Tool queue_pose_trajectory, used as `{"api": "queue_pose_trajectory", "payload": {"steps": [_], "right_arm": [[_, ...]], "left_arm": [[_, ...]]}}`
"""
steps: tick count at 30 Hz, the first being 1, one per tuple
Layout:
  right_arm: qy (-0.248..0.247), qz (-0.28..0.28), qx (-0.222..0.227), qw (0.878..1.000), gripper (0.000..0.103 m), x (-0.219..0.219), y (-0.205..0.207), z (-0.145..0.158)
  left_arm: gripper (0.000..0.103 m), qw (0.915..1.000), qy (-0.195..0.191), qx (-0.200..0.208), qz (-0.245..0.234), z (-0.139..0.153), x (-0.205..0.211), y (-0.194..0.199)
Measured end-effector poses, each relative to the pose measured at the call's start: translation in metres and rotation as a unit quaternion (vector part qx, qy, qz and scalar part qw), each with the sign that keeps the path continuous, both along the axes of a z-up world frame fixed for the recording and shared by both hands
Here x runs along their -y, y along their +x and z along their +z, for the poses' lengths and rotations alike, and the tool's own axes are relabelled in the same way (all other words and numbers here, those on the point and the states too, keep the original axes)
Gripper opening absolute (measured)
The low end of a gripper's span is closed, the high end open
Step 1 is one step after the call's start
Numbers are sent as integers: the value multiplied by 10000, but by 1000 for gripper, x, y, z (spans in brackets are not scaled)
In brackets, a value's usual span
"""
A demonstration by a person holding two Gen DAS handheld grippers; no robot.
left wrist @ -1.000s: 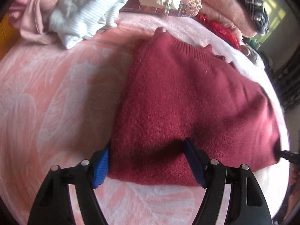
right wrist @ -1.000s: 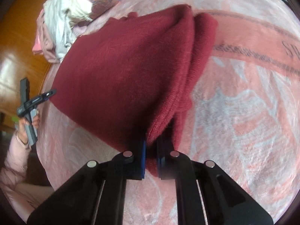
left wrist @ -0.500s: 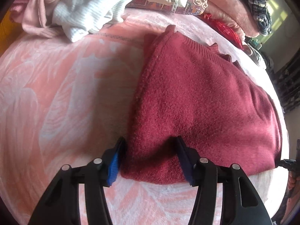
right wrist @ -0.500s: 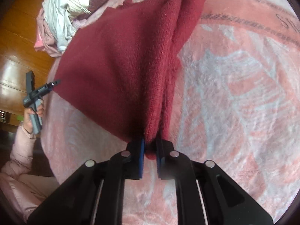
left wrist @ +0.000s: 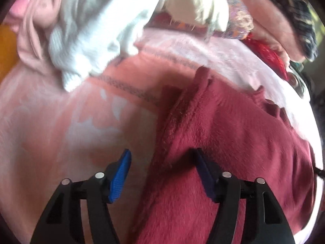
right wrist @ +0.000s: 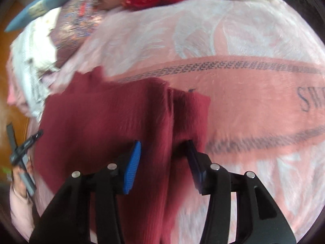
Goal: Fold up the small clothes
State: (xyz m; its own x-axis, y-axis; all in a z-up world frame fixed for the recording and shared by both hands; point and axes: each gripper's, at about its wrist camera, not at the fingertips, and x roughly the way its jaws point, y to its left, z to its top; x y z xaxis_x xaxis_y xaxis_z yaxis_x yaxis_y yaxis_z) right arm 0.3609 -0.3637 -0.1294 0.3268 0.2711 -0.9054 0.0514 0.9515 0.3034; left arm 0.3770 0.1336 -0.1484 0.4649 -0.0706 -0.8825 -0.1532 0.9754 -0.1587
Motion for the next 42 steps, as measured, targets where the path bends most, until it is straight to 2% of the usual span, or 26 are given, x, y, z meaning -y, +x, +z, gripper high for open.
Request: {"api": "queue_pose_trajectory", "payload": {"steps": [1, 2, 5, 7, 9, 12, 14, 16, 18, 23, 26, 35, 39, 42], "right_arm": [[-12, 5, 42, 10000, 37, -2, 4, 3], [61, 94, 127, 9999, 13, -2, 6, 8], [21, 153, 273, 9995, 9, -2, 5, 18], [-320, 123, 81, 9994, 8, -2, 7, 10], [-349, 18, 11, 9994, 9, -3, 6, 1], [-499, 23, 22, 9988, 14, -7, 3, 7], [-473, 24, 127, 9988, 22, -8, -3, 18], [-253, 61, 212, 9994, 26, -8, -15, 29], [-79, 138, 208, 9997, 36, -7, -34, 35], [21, 387, -69, 9992, 36, -13, -70, 31], [-109, 423, -325, 9985, 36, -16, -84, 28], [-257, 382, -800, 9957, 36, -20, -82, 12], [9, 284, -1044, 9941, 36, -18, -77, -8], [63, 317, -1026, 9942, 34, -18, -77, -11]], "left_arm": [[70, 10000, -52, 5, 74, -4, -1, 1], [70, 9999, -96, 20, 129, -5, -2, 1], [66, 10000, -40, -10, -14, 0, 0, 0], [66, 9999, 57, -6, -144, 1, 2, -1], [66, 9999, 12, 3, -157, -2, 1, -1], [67, 9999, -121, -1, -120, -3, -3, -2], [66, 9998, -135, 10, -153, -1, -3, -5], [64, 9996, -125, 54, -238, 5, -1, -14], [64, 9994, -44, 160, -315, 12, 2, -26], [64, 9973, 104, 386, -621, 25, 12, -59], [64, 9962, -53, 381, -784, 31, 20, -73], [66, 9916, -241, 492, -1174, 49, 52, -84], [68, 9916, -127, 454, -1201, 42, 56, -81], [68, 9933, -58, 309, -1110, 29, 48, -77]]}}
